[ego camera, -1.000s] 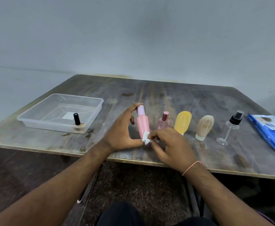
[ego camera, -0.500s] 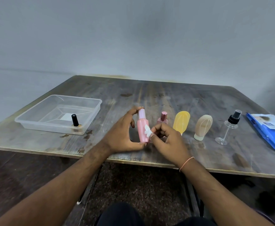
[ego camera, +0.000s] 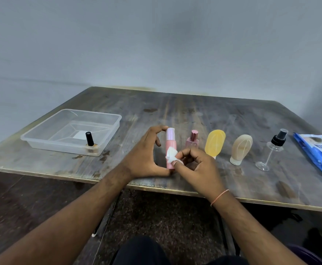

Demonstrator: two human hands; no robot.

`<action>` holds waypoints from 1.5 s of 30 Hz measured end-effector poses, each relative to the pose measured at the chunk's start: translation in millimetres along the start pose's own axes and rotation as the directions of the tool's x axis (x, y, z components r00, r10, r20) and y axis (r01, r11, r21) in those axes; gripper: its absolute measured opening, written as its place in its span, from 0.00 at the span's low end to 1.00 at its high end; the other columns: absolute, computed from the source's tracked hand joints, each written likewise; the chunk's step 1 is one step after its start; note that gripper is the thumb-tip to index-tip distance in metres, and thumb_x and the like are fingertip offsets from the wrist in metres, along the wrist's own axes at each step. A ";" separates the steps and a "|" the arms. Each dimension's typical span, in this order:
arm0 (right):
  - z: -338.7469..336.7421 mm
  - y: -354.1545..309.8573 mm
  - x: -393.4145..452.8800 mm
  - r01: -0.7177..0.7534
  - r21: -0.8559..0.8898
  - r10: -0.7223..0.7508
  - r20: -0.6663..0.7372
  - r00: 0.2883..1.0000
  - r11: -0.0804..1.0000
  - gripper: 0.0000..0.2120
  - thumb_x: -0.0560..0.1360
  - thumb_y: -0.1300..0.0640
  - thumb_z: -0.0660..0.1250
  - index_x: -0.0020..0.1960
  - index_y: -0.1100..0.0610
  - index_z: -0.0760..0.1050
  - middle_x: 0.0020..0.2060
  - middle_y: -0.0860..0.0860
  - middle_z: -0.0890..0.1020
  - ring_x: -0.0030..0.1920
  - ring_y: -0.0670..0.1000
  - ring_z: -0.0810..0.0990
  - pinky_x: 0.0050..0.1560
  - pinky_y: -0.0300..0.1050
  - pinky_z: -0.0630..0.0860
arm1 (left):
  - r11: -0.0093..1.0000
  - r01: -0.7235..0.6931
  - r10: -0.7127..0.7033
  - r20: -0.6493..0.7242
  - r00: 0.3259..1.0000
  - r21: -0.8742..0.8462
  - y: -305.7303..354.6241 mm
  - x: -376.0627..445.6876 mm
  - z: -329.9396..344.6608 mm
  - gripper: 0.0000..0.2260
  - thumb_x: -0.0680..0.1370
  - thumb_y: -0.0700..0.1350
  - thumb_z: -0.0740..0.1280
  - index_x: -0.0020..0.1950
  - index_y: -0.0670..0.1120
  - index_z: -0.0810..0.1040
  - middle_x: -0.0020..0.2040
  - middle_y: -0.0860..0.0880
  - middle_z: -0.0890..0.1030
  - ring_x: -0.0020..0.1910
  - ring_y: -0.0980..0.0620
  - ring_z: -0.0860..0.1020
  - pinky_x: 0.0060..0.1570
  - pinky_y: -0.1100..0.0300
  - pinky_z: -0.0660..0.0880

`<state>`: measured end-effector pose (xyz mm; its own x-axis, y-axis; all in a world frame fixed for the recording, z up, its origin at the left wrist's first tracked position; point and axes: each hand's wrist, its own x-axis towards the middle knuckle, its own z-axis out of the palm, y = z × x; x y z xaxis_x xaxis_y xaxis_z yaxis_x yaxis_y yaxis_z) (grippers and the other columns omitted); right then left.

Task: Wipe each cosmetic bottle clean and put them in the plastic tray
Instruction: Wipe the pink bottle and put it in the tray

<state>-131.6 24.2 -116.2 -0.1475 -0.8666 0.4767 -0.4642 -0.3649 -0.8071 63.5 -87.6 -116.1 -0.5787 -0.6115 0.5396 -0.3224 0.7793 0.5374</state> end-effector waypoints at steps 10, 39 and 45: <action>3.3 6.5 2.9 0.116 -0.099 -0.108 0.088 0.990 0.988 0.06 0.72 0.55 0.80 0.47 0.50 0.85 0.48 0.42 0.79 0.48 0.49 0.81 0.48 0.36 0.77 | 0.999 -0.039 0.039 0.011 0.999 0.031 -5.1 1.7 1.8 0.55 0.61 0.54 0.88 0.82 0.52 0.62 0.73 0.58 0.70 0.57 0.50 0.76 0.57 0.47 0.78; -1.3 4.6 9.4 -0.246 0.336 0.217 0.124 0.968 0.909 0.05 0.79 0.64 0.76 0.50 0.58 0.80 0.41 0.68 0.84 0.40 0.60 0.82 0.45 0.54 0.84 | 0.993 -0.102 0.095 0.105 0.990 0.065 -2.5 4.5 1.1 0.58 0.62 0.56 0.89 0.84 0.54 0.59 0.75 0.58 0.64 0.62 0.53 0.75 0.60 0.49 0.80; 0.9 10.0 7.9 -0.213 0.279 0.193 0.100 0.976 0.936 0.05 0.79 0.60 0.76 0.51 0.55 0.81 0.42 0.67 0.84 0.40 0.58 0.83 0.49 0.65 0.84 | 0.993 -0.100 0.095 0.089 0.991 0.054 -5.8 3.8 1.2 0.59 0.61 0.55 0.89 0.84 0.57 0.58 0.77 0.57 0.63 0.60 0.51 0.76 0.57 0.47 0.81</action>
<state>-136.6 13.4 -120.7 -0.1462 -0.9503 0.2749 -0.1596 -0.2516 -0.9546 62.3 -94.3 -117.9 -0.6713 -0.5197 0.5284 -0.3023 0.8430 0.4450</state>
